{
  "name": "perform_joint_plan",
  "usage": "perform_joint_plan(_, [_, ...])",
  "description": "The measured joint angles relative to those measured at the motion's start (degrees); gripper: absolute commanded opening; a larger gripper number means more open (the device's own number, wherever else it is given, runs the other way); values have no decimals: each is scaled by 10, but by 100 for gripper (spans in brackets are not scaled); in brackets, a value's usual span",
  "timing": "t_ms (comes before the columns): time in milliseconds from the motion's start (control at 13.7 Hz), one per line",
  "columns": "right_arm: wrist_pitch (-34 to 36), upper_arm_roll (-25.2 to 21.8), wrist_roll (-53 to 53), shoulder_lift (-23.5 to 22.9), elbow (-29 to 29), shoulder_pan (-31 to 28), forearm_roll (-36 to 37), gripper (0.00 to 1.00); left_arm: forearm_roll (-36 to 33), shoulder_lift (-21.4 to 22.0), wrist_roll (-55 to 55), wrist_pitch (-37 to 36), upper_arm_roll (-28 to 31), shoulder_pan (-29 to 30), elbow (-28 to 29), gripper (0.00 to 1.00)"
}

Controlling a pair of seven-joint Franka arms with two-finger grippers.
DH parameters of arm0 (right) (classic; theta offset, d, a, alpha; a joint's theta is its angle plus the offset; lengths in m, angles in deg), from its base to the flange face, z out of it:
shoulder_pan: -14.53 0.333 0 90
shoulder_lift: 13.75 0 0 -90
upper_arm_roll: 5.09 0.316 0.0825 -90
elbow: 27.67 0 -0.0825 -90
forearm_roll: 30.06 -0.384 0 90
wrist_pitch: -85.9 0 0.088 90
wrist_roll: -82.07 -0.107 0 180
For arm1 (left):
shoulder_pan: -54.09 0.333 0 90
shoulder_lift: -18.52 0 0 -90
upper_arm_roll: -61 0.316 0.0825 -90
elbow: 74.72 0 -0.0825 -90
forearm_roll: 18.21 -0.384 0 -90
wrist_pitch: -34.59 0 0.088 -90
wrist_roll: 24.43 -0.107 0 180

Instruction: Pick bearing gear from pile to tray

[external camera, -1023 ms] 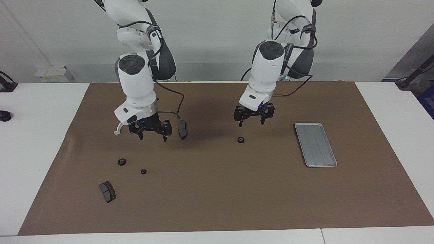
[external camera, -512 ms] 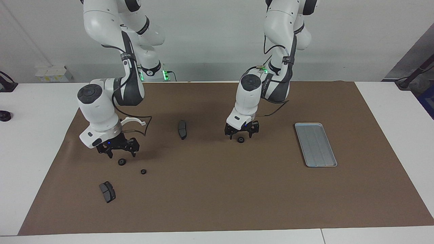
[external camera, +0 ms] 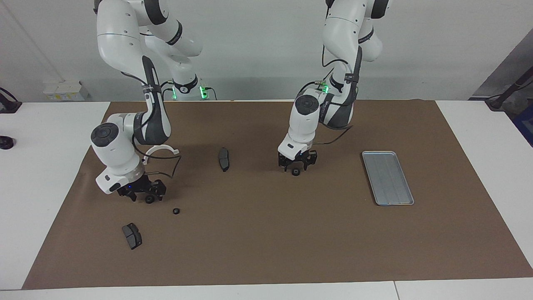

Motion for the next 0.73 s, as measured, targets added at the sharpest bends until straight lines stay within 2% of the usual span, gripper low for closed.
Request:
perform_joint_plan(146, [-4,0,0,0,3,-1,-7,83,0,1,-7,2,0,0,0,58])
perform_joint_plan(292, [-13,0,0,-1,6,-3,-9,71,0,1,-17,5,0,0,1,51])
perform_joint_plan(439, [-18,0,0,-4,7,-4,-10,69,0,1,-23,10,0,0,3,44])
perform_joint_plan(512, [-19,0,0,-5,8,-4,-10,61,0,1,-27,12,0,0,5,40])
perform_joint_plan(585, [-19,0,0,-5,9,-4,-10,47,0,1,-29,13,0,0,7,35])
perform_joint_plan(731, [-19,0,0,-4,10,-6,-10,6,0,2,-34,13,0,0,9,20])
